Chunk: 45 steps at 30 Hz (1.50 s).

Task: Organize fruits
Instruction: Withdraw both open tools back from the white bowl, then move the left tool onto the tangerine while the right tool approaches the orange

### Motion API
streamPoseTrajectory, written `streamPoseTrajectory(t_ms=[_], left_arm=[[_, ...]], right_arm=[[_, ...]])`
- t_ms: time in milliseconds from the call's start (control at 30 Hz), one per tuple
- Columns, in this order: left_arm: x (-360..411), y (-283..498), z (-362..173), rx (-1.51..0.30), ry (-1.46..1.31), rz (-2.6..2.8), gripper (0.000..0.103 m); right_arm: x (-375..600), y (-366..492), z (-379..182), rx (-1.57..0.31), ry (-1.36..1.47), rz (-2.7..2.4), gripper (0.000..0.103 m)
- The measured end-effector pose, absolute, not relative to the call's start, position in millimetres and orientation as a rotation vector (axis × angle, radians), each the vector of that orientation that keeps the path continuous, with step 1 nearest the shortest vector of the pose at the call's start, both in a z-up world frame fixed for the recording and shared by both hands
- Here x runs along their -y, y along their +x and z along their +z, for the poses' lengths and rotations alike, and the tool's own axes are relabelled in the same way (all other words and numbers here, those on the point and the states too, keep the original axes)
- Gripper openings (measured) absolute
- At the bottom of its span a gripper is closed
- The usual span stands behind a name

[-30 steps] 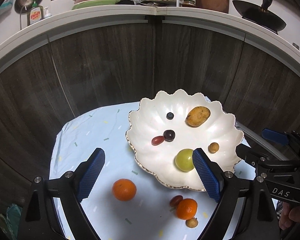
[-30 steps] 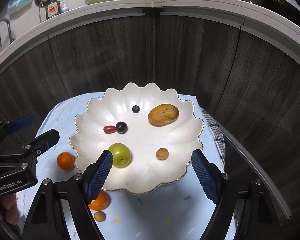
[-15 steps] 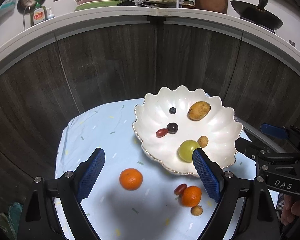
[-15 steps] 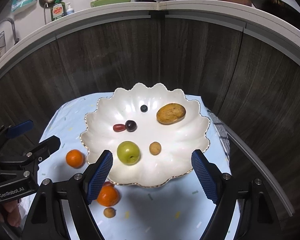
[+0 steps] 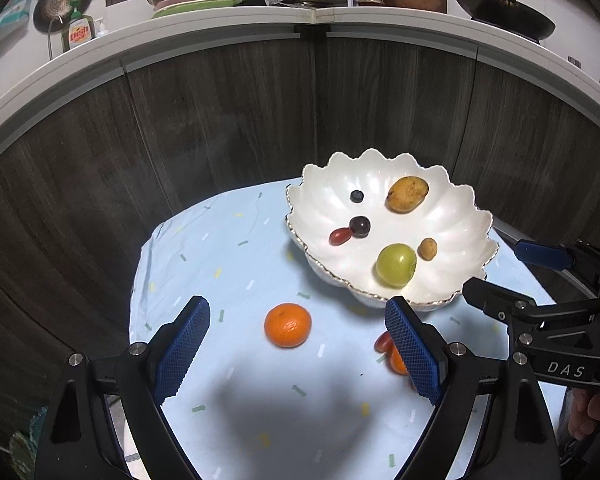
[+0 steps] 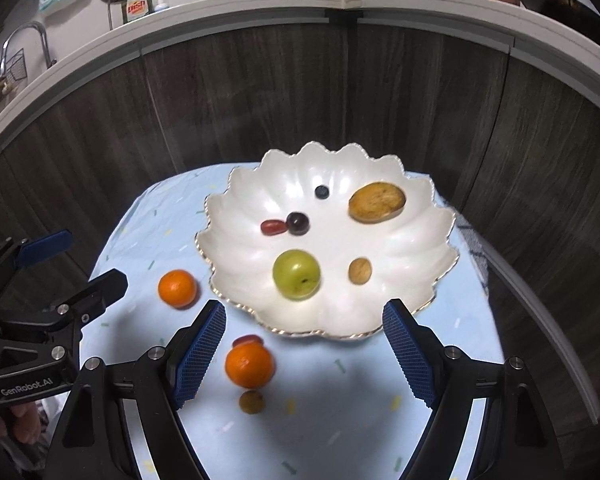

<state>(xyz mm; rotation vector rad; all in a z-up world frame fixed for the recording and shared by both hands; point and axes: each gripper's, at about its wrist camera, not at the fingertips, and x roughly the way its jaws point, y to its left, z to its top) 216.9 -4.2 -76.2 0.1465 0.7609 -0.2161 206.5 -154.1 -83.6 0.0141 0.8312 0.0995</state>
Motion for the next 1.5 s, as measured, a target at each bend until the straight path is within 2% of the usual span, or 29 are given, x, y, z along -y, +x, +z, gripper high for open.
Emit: streamPoseTrajectory(t_ms=[800, 1167, 1500], left_arm=[[-17.5, 245.5, -131.1, -0.847, 0.173, -0.280, 0.089], [-15.8, 264.7, -156.4, -0.887, 0.194, -0.330, 0.083], [-14.9, 277.5, -179.7, -0.923, 0.195, -0.363, 0.071]], right_arm=[[123.7, 208.8, -138.4, -0.931, -0.005, 0.088, 0.081], [117.3, 218.7, -158.6, -0.970, -0.010, 0.082, 0.081], [116.0, 224.3, -173.9, -0.993, 0.002, 0.077, 0.078]])
